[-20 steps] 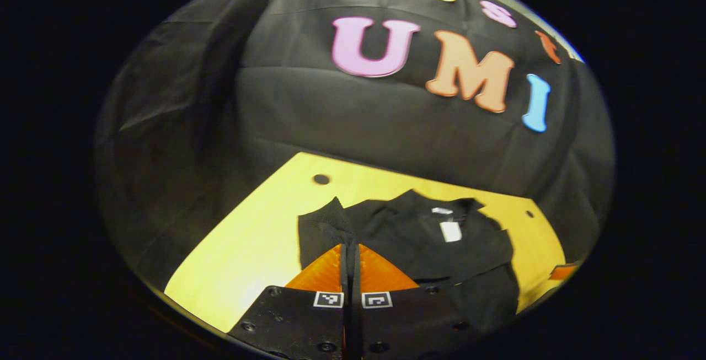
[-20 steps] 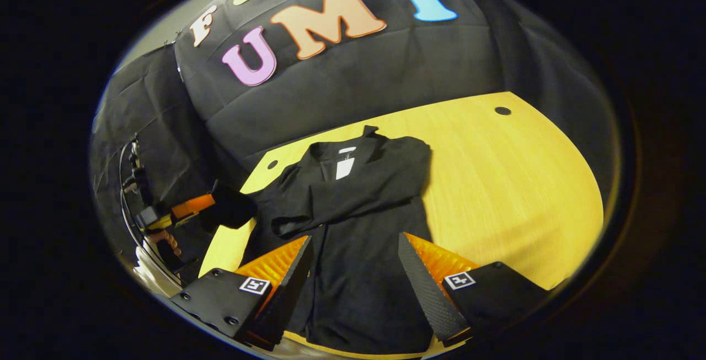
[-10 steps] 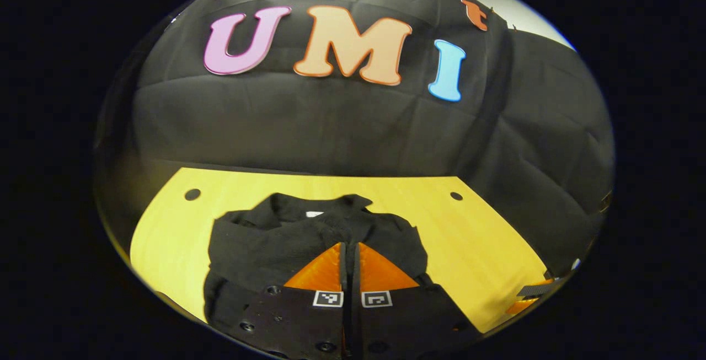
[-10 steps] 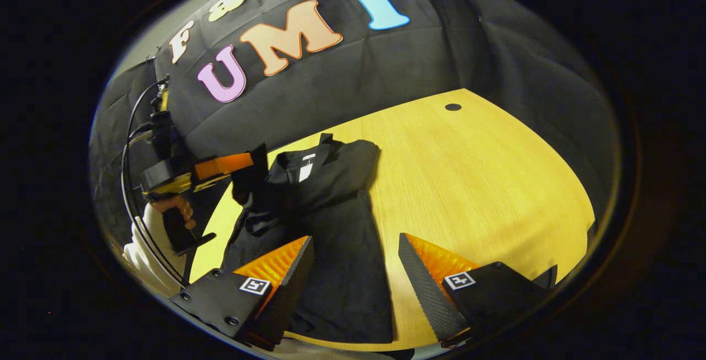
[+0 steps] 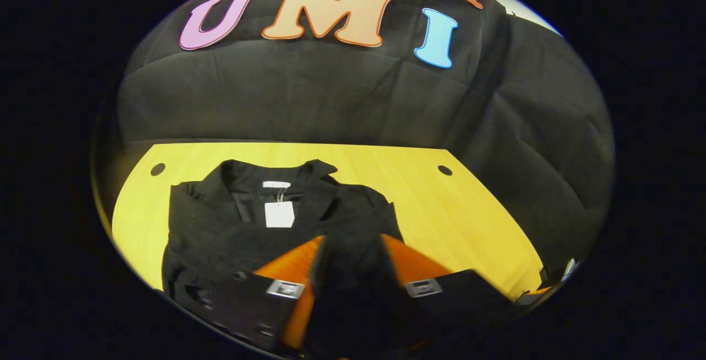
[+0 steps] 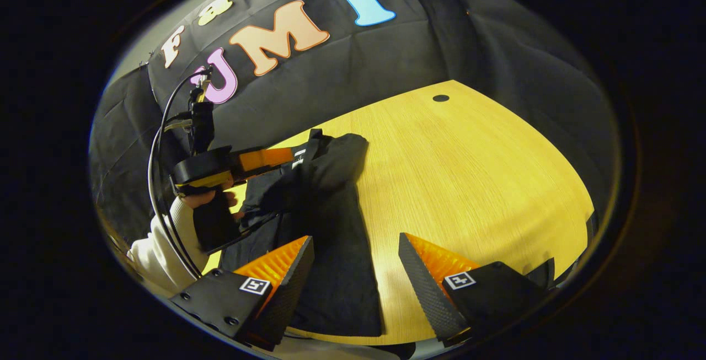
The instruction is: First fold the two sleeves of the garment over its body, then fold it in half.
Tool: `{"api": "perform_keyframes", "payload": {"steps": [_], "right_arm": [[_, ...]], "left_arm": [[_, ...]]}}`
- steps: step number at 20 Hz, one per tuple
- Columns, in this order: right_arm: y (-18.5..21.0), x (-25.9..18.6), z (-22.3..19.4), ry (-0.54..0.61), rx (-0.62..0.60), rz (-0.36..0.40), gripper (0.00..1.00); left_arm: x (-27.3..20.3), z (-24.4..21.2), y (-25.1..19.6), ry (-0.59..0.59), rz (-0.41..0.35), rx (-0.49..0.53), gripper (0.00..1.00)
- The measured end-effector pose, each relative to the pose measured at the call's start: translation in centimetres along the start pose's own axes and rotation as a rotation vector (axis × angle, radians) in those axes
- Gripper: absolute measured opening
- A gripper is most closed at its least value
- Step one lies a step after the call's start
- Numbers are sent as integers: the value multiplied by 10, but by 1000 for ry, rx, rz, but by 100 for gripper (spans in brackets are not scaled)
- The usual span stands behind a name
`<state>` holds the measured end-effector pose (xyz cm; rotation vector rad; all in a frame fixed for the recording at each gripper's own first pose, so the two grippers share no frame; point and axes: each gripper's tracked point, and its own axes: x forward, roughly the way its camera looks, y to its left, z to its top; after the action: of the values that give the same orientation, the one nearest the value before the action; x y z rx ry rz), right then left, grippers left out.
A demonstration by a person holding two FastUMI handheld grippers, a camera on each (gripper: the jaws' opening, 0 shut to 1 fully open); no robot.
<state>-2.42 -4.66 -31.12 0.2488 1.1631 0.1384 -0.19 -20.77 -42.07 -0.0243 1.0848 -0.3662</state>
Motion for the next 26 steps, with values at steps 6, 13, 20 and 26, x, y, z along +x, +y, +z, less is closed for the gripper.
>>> {"api": "perform_keyframes", "payload": {"steps": [6,13,20,26], "right_arm": [[0,-5,-26,51,-55,2,98],[-2,-11,-99,203,-133,-33,99],[3,1,-148,309,-143,-50,99],[0,12,-166,351,-213,-100,99]], "left_arm": [[-53,21,19,-103,-12,34,95],[-194,-45,172,-85,254,107,94],[-288,-183,209,162,348,-39,95],[-294,-236,213,270,352,-103,96]]}}
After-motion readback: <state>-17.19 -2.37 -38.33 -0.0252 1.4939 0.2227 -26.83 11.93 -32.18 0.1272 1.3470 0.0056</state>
